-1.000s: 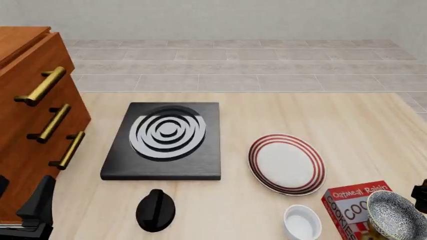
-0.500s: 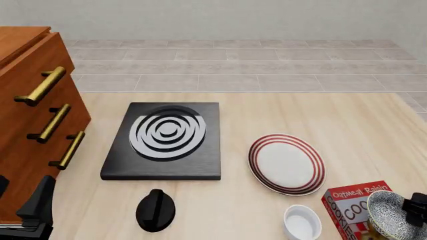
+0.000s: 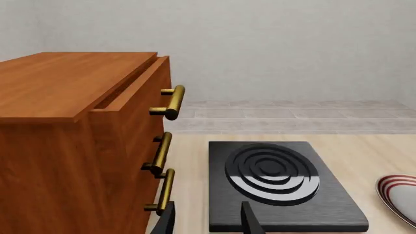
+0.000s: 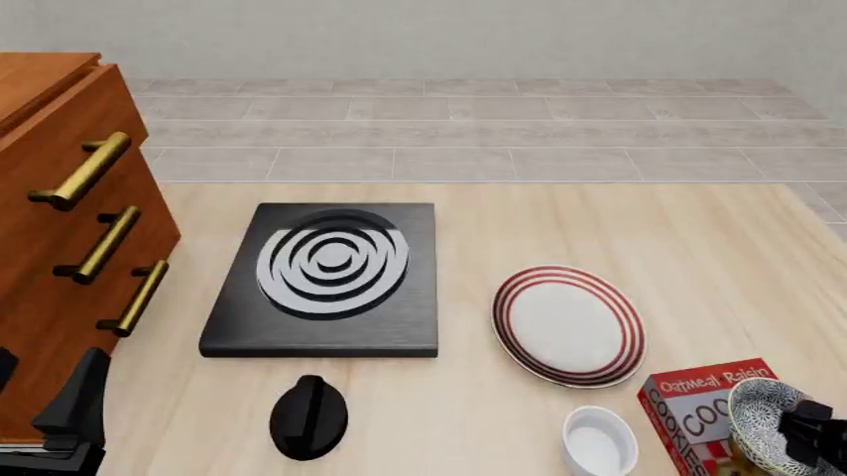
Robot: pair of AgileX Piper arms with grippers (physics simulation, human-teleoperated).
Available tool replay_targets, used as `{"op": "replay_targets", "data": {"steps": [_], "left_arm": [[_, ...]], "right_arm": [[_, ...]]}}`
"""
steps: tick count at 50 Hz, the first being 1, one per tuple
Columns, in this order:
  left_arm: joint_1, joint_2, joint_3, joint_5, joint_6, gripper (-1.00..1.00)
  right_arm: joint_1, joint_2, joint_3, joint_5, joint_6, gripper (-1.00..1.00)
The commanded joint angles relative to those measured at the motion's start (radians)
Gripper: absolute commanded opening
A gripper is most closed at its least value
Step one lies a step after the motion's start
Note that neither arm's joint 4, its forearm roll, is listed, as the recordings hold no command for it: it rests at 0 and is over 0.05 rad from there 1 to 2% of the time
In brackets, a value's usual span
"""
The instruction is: Pick the akita bowl on the cookies box and place it on the plate.
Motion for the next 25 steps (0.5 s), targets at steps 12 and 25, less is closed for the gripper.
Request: {"op": "replay_targets", "data": {"steps": [12, 25], "left_arm": [[0.0, 0.0, 0.0, 0.0, 0.0, 1.0], [0.0, 0.0, 0.0, 0.0, 0.0, 1.0]], "right_arm": [[0.003, 0.069, 0.049, -0.078, 0.008, 1.0], [0.009, 0.011, 0.019, -0.015, 0.004, -1.0]]}}
